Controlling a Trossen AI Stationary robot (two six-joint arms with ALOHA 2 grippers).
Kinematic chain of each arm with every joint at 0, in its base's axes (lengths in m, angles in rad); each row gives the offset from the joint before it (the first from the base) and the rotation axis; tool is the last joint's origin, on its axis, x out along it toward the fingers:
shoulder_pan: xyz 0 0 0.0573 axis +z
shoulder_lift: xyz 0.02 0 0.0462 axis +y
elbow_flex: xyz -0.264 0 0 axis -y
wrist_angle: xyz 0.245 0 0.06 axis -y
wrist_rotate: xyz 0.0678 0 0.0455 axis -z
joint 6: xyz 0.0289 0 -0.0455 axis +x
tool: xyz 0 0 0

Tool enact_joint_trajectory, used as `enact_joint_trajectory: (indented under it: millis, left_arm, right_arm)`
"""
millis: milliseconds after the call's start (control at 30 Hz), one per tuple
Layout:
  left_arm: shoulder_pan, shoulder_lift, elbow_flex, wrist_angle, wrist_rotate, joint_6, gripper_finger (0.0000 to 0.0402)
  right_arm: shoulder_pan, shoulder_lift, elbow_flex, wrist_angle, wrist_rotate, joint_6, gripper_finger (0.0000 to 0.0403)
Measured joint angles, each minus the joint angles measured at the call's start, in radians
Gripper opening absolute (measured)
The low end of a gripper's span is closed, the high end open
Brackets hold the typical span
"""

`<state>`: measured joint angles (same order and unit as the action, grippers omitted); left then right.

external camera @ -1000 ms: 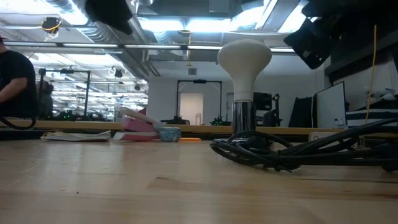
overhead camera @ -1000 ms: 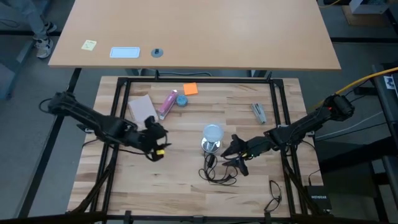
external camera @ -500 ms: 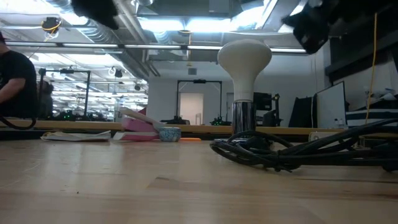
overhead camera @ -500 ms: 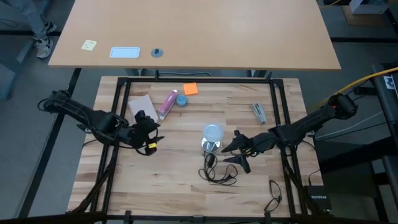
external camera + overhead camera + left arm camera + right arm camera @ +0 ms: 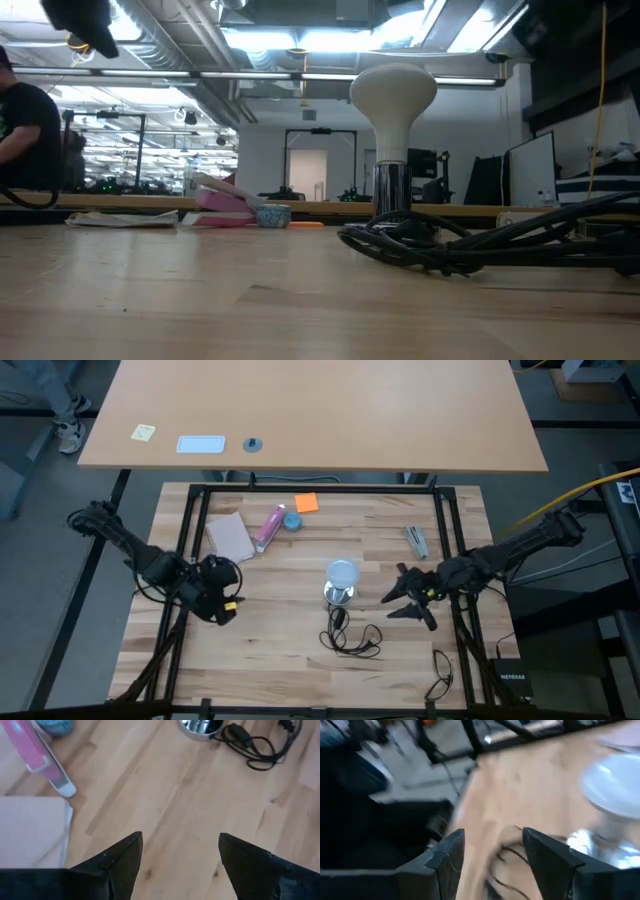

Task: Screw lightbulb
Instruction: Remove the lightbulb from the lamp

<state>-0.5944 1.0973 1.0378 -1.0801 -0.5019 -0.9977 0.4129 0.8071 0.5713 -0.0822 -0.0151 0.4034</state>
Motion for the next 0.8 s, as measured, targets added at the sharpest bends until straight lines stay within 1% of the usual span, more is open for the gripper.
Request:
enact_joint_trajectory:
  millis: [67,100,167,267,333,433,500,633,800]
  left_arm:
    - [-0.029,0.005,0.000,0.001,-0.027,-0.036,0.0253]
    - [-0.041,0.011,0.000,0.000,-0.054,-0.051,0.0253]
    - [-0.062,0.028,-0.016,0.029,-0.136,-0.081,0.0253]
    - [-0.071,0.061,-0.080,0.146,-0.272,-0.072,0.0253]
    - [-0.065,0.088,-0.137,0.251,-0.342,-0.042,0.0253]
    - [-0.032,0.136,-0.218,0.437,-0.405,0.017,0.0253]
    - [-0.004,0.169,-0.271,0.584,-0.429,0.065,0.0253]
    - [0.054,0.242,-0.379,0.962,-0.434,0.201,0.0253]
    - [0.118,0.341,-0.499,1.458,-0.417,0.382,0.0253]
  right_arm:
    - [0.000,-0.034,0.000,-0.106,0.068,-0.046,0.0209]
    - [0.000,-0.045,0.000,-0.160,0.120,-0.072,0.0209]
    - [0.000,-0.052,0.000,-0.224,0.237,-0.115,0.0209]
    - [-0.001,-0.033,-0.005,-0.256,0.401,-0.183,0.0209]
    - [-0.001,-0.008,-0.017,-0.253,0.469,-0.216,0.0209]
    - [-0.001,0.048,-0.036,-0.224,0.494,-0.227,0.0209]
    - [-0.001,0.100,-0.053,-0.161,0.494,-0.226,0.0209]
    - [-0.001,0.229,-0.086,0.013,0.491,-0.228,0.0209]
    - [0.000,0.385,-0.097,0.167,0.416,-0.271,0.0209]
